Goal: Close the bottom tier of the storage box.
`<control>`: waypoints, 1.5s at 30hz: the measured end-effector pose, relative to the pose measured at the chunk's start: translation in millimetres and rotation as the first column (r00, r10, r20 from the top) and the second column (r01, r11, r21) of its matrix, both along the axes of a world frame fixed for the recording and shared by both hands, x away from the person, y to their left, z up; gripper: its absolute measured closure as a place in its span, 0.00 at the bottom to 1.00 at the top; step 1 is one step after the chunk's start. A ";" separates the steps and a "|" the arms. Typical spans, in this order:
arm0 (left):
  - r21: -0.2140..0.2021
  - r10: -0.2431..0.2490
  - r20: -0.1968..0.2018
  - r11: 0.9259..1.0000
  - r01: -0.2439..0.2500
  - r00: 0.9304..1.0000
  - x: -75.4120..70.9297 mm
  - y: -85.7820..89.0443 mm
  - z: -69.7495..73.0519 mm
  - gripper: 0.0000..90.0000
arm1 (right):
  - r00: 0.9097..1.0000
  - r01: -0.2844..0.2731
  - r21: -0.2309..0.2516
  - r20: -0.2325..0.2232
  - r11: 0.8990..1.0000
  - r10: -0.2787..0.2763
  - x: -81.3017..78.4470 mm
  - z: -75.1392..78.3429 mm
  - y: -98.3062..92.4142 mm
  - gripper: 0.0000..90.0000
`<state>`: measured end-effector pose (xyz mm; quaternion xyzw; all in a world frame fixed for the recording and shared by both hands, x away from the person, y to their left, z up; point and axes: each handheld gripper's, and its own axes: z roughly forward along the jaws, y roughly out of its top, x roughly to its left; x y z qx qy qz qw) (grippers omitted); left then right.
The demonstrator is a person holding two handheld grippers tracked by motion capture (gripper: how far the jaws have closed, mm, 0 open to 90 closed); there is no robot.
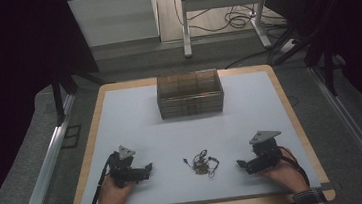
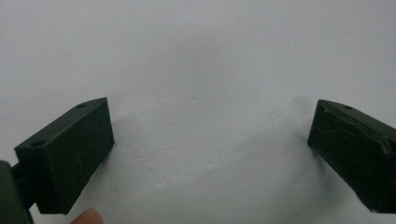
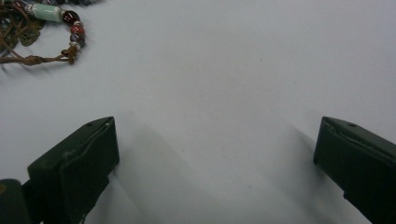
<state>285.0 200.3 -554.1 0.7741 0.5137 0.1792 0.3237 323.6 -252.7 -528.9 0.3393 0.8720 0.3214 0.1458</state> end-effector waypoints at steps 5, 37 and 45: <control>0.000 0.000 0.000 1.000 0.000 1.000 0.0 0.0 0.0 0.00 | 1.000 -0.014 -0.025 0.012 1.000 0.014 -0.6 2.6 5.3 0.01; 0.001 0.000 0.001 1.000 0.000 1.000 -0.2 0.0 0.0 0.00 | 0.990 -0.072 -0.128 0.111 0.989 0.086 2.6 14.6 21.4 0.16; 0.005 -0.004 -0.001 1.000 0.004 1.000 -0.2 0.5 0.2 0.00 | 0.985 -0.088 -0.156 0.132 0.984 0.109 3.4 16.3 26.6 0.19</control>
